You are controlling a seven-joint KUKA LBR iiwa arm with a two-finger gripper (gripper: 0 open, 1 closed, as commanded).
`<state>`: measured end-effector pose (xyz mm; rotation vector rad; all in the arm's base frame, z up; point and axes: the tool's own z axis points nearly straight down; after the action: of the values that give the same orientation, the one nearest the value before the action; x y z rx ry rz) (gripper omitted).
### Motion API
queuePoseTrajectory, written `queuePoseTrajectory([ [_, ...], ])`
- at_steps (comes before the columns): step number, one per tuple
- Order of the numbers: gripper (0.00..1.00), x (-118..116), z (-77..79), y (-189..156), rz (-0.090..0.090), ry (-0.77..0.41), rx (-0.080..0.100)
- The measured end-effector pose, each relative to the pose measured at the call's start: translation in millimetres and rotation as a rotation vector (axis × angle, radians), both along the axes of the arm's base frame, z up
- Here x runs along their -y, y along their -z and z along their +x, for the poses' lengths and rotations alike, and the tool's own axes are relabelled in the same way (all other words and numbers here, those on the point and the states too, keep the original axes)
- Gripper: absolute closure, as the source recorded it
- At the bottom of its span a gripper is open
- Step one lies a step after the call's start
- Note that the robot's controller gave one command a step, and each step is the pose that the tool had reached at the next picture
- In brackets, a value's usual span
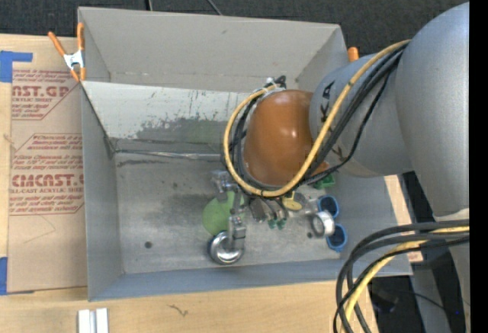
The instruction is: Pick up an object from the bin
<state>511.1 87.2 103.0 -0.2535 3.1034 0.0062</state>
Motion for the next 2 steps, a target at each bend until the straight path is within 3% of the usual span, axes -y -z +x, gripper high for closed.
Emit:
queuePoseTrajectory([
  [1, 0.0, -7.0, 27.1, 10.6, 0.01, 0.193, -0.003],
  [2, 1.0, -7.5, 27.9, 9.5, 0.012, 0.193, -0.005],
])
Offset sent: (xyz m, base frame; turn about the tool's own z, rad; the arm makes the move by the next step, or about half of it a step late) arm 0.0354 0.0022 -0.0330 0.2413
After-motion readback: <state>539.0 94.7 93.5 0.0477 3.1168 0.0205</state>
